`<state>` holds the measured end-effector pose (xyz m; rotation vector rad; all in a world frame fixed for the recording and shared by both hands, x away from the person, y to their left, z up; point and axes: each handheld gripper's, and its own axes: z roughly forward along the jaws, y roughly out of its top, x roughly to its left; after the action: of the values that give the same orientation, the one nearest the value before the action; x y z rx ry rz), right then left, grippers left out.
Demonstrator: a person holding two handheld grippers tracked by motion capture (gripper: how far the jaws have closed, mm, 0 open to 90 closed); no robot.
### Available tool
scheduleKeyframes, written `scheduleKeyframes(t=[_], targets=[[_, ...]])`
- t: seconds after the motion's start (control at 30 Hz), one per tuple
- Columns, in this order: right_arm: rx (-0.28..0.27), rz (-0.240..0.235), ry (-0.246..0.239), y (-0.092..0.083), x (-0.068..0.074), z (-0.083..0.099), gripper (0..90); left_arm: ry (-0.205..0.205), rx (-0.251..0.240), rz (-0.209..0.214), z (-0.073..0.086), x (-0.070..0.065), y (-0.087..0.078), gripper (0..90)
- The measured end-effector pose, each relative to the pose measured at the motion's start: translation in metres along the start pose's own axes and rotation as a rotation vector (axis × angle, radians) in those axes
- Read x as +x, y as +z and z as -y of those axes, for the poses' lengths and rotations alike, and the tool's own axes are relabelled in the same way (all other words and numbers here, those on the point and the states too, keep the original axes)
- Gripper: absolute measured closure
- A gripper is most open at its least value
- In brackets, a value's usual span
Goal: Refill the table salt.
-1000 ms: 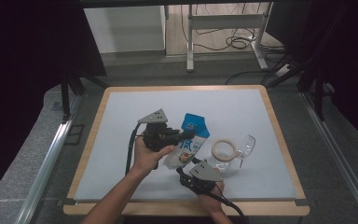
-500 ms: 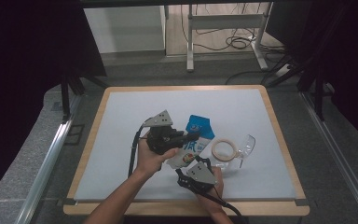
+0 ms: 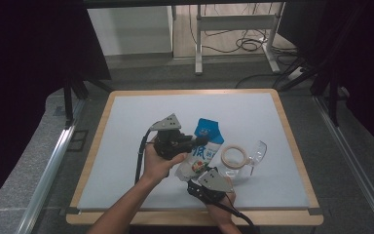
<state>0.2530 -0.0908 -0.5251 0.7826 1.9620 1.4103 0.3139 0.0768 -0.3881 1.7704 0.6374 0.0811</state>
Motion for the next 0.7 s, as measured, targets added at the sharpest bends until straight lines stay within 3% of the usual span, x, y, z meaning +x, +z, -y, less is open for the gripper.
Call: scheduleKeyframes(t=[0.4,0.6,0.7], targets=[[0.080,0.050,0.106,-0.005,-0.005,0.003,40.4,0.003,0.012,0.016,0.002,-0.003,0.009,90.0],[0.078,0.083,0.124,-0.009,-0.003,0.003,38.4,-0.005,0.004,0.020,0.002,-0.004,0.006,90.0],[0.077,0.110,0.110,-0.012,-0.001,0.003,36.8,-0.006,-0.001,0.013,0.002,-0.005,0.005,90.0]])
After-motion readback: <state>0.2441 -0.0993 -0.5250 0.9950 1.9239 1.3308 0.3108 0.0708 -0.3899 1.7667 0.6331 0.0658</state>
